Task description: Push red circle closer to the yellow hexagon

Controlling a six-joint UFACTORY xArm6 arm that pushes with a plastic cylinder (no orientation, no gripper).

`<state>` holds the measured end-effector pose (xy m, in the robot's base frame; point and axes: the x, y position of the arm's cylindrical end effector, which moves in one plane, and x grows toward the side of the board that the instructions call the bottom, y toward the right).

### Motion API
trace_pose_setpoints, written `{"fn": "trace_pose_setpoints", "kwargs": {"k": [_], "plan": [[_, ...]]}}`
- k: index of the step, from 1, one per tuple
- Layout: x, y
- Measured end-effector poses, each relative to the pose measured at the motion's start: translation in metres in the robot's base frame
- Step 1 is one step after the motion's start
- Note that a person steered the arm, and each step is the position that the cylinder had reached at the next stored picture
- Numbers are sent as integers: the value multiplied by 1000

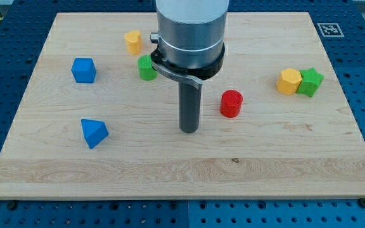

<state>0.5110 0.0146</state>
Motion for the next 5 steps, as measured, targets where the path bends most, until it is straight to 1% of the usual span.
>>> {"fn": "trace_pose_setpoints", "kwargs": {"k": [1, 3, 4, 5], "plan": [[-11, 35], [-18, 41], [-42, 64], [-46, 73]]}}
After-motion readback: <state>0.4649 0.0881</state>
